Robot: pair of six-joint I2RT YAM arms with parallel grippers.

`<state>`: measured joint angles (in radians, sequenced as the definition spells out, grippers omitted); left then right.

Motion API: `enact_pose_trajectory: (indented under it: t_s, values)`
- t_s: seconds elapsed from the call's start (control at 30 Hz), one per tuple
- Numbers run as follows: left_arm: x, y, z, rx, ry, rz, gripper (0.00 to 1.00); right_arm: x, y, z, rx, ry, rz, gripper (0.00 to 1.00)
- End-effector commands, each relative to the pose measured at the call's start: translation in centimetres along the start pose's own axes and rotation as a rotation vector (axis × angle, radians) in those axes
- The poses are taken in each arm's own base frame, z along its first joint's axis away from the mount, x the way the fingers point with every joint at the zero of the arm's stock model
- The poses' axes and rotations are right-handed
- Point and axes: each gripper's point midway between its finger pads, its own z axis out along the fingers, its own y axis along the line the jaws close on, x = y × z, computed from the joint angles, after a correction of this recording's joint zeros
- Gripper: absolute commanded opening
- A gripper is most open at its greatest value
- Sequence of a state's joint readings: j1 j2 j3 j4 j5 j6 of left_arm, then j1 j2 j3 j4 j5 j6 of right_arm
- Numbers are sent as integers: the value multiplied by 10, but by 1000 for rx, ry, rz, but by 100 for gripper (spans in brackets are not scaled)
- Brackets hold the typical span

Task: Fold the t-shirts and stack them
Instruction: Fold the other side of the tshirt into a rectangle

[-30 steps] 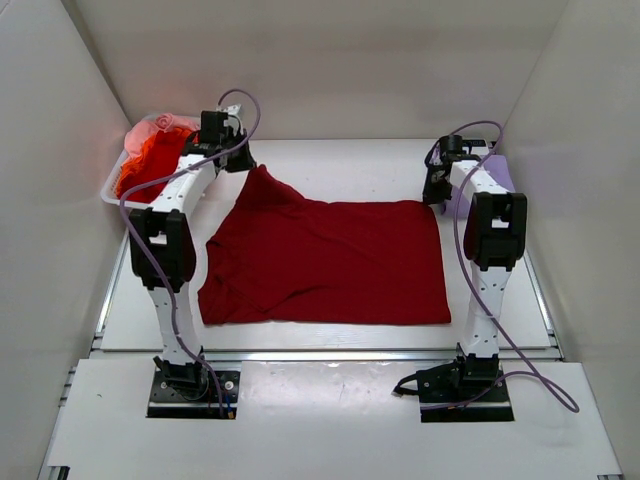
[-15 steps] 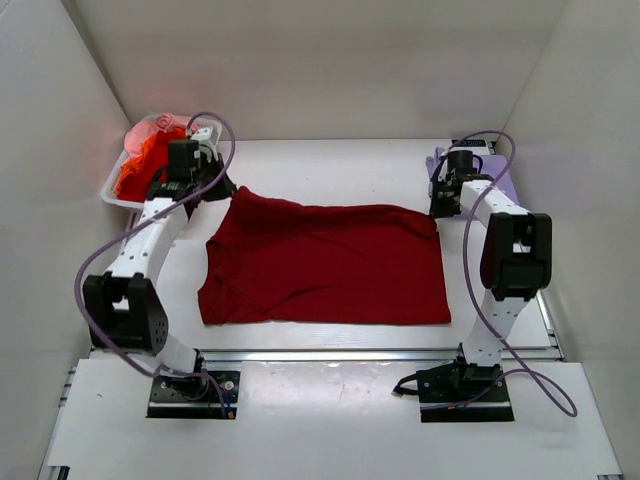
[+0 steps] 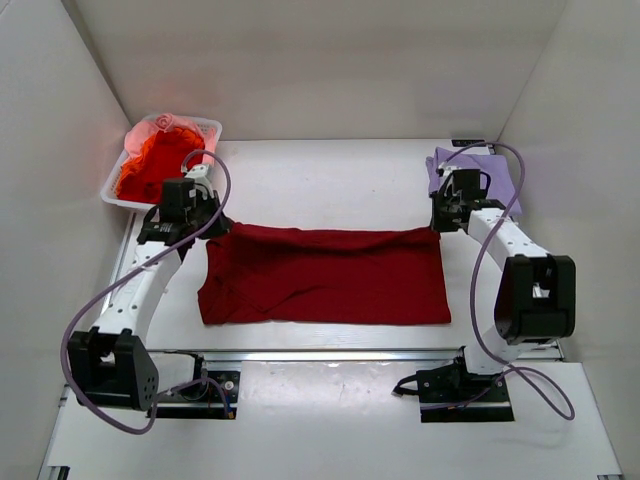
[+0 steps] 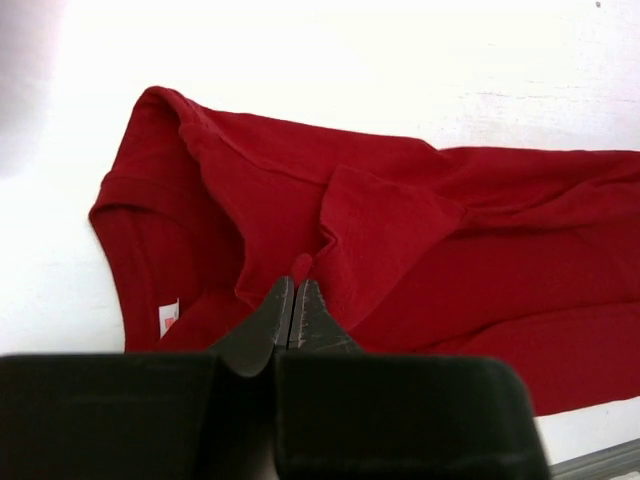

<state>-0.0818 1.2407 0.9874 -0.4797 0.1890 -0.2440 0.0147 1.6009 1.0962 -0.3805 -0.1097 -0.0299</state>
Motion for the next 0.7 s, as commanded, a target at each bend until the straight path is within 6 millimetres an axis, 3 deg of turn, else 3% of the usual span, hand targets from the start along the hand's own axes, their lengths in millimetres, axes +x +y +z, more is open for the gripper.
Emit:
enact_pose_trajectory:
  t_s: [0.0, 0.3, 0.47, 0.67]
  values:
    - [2, 5, -13, -24, -19, 16, 0, -15, 11, -17, -33, -93, -57, 0]
    - [29, 19, -22, -73, 16, 11, 0, 37, 14, -30, -54, -52, 17, 0]
    - [45, 26, -26, -96, 23, -7, 0, 54, 14, -33, -57, -51, 30, 0]
    - [43, 29, -31, -110, 13, -14, 0, 62, 0, -36, -26, -49, 59, 0]
